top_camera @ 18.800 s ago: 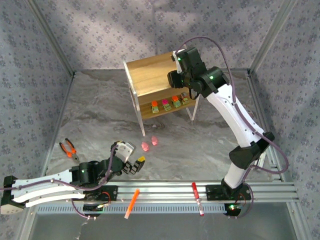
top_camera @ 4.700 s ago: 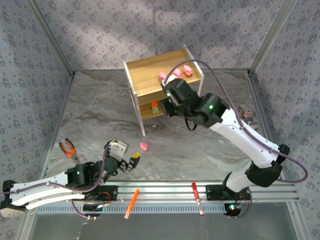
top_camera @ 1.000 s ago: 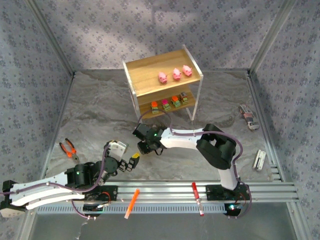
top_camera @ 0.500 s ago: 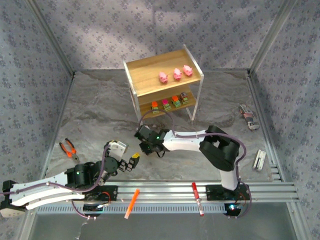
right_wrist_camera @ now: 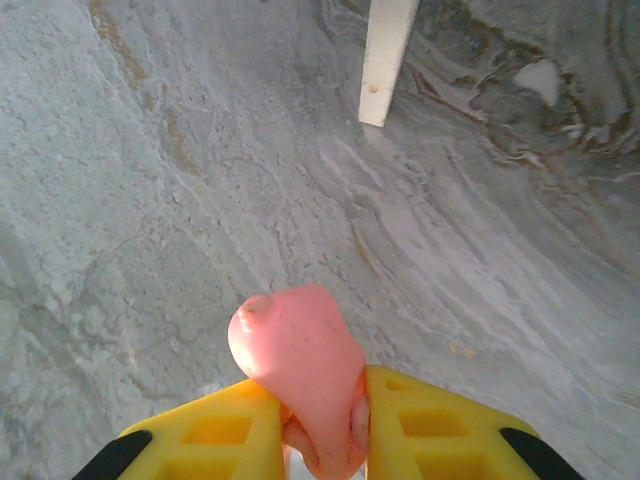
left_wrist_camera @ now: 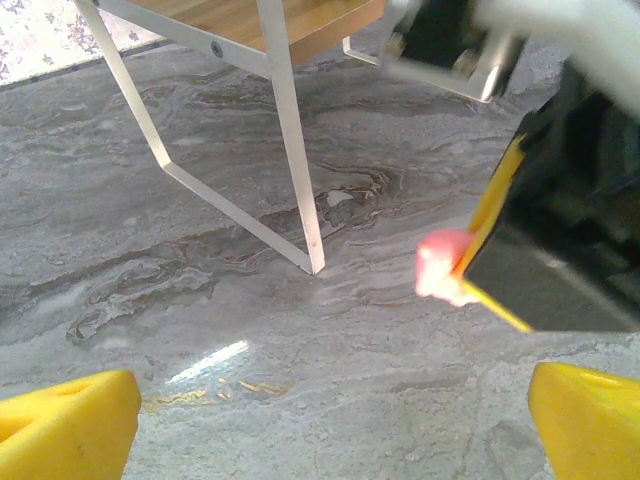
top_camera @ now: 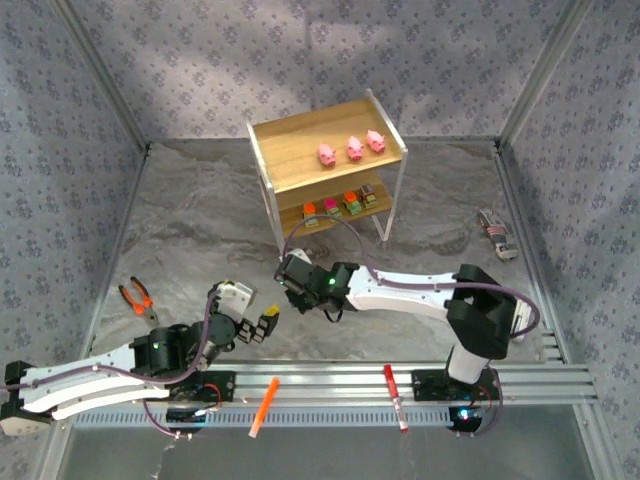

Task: Place and organize the plastic toys onto the shelf

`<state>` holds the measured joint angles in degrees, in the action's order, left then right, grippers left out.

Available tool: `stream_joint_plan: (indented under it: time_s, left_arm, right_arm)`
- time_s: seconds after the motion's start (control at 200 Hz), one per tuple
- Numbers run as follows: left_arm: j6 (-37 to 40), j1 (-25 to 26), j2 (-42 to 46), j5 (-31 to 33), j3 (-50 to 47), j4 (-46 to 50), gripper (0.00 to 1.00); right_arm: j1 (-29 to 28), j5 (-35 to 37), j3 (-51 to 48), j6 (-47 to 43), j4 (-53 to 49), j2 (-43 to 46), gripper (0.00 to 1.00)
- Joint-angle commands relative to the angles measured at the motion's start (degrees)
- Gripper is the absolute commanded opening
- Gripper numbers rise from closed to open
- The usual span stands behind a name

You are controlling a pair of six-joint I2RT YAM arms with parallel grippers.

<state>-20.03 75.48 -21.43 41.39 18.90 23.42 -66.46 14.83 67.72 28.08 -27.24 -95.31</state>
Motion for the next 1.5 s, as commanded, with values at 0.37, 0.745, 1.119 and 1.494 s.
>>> stream_joint_plan:
  time_s: [0.37, 0.745, 1.119, 1.494]
  left_arm:
    - [2.2, -0.2, -3.0, -4.7, 1.0, -3.0, 1.00]
    - [4.1, -0.2, -3.9, -9.3, 0.6, -5.3, 1.00]
    - [4.2, -0.2, -3.6, -9.8, 0.6, -5.1, 1.00]
    - [4.3, -0.2, -4.9, -10.5, 0.8, -5.6, 1.00]
  right_arm:
    - [0.0, 9.7, 11.3, -1.2, -13.8, 13.6, 0.22]
    - [3.0, 12.4, 24.5, -6.0, -19.2, 13.9, 0.22]
    - [7.6, 10.0, 37.9, -8.8, -20.1, 10.4, 0.22]
    - [12.1, 6.4, 51.5, -9.3, -23.6, 1.2, 0.22]
